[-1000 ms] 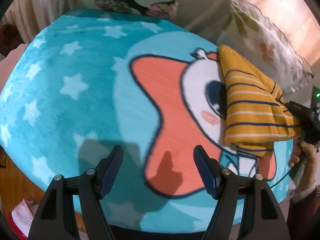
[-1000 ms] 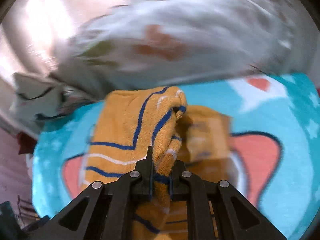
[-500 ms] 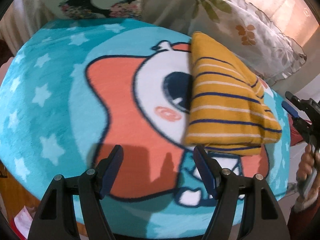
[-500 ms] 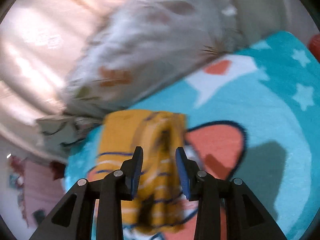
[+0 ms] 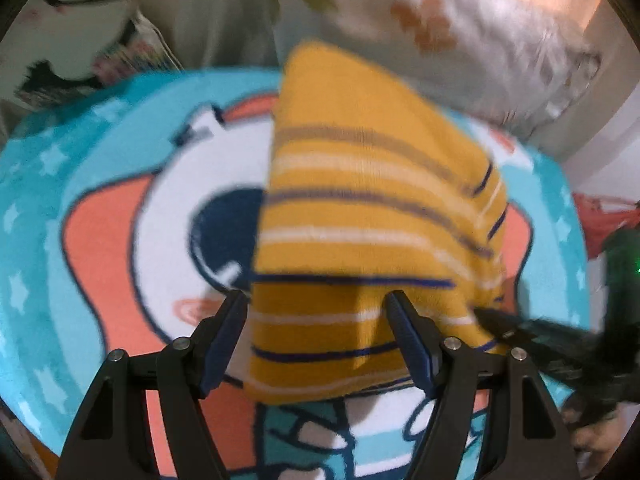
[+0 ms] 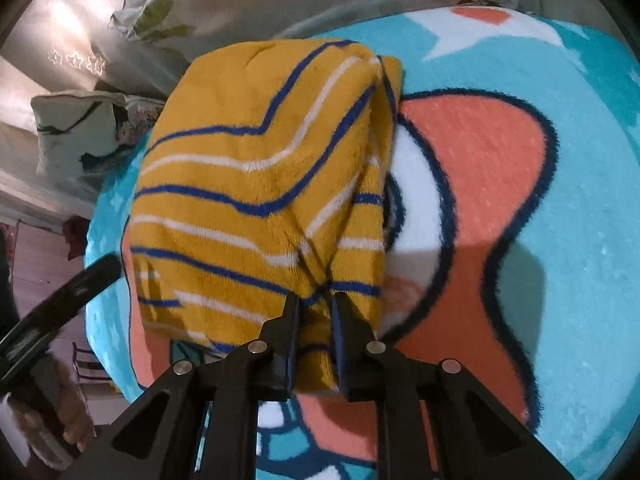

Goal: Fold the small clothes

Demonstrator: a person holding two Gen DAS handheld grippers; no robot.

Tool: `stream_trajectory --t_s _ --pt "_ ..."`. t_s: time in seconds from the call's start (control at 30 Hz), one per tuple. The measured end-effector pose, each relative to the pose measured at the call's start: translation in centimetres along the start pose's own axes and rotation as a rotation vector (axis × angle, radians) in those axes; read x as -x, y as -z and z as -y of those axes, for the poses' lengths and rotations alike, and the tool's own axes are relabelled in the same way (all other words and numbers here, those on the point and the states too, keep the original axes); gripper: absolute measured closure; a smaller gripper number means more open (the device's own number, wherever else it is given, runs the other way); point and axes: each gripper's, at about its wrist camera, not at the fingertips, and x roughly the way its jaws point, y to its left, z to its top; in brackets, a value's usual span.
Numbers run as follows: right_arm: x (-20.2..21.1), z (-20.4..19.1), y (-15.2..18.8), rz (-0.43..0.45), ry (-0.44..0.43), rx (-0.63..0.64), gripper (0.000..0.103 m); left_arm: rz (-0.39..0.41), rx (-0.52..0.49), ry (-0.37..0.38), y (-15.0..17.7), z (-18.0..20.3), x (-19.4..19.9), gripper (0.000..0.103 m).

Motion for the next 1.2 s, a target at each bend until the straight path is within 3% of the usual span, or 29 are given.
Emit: stream_trajectory --t_s 0.07,0.13,0.23,0.37,0.43,0.5,0.63,0.87,0.9,0.93,1.0,1.1,1.2 --pt "0.5 -0.1 -0.4 0.004 -0.027 -0.008 0.086 -0.051 -0.013 -0.015 0.9 0.1 -1.7 0.032" --pt "2.3 0.2 -1.4 0.07 -0.085 -0.034 0.083 -0.058 -0.014 -0.022 1.6 0.0 -2.4 0.028" --pt "4.7 0.2 -3.7 0.193 -0.082 -0.021 0.083 -0.065 -0.001 -0.008 2.0 -0.4 -2.6 0.026" --pt "2.9 -0.5 -7.6 0.2 -0.093 0.0 0.083 -0.081 0.031 0.014 1.9 -1.0 -2.4 0.025" --pt "0.5 -1.1 -9.5 0.161 -0.034 0.017 0.083 -0.07 0.038 0.018 2.2 -1.1 -1.5 0.025" --pt "-2.2 -1.6 -11.2 0.112 0.113 0.051 0.083 -0.048 0.044 0.017 2.7 -1.3 -0.2 0.025" --pt "-3.4 -2.5 -12.6 0.114 0.22 0.119 0.082 0.003 0.052 -0.03 3.4 -2.1 2.3 0.025" --pt "-3.4 -3.4 -11.7 0.125 0.261 0.178 0.075 0.055 0.119 -0.07 3.7 -4.1 4.4 0.025" --pt "-3.4 -3.4 -11.4 0.128 0.269 0.18 0.069 0.055 0.124 -0.078 3.8 -4.3 4.3 0.025" --pt "-3.2 -3.3 -10.8 0.131 0.294 0.184 0.052 0.052 0.127 -0.086 3.9 -4.4 4.2 0.025" --pt "-2.9 -2.5 -9.7 0.133 0.329 0.183 0.031 0.049 0.128 -0.101 3.7 -4.5 4.1 0.025" --pt "-0.8 -2.0 -8.2 0.183 0.353 0.146 0.033 0.058 0.103 -0.136 3.8 -4.0 4.1 0.025" --pt "2.6 -2.7 -6.2 0.279 0.254 0.157 0.035 0.068 0.073 -0.156 4.0 -3.2 4.2 0.025"
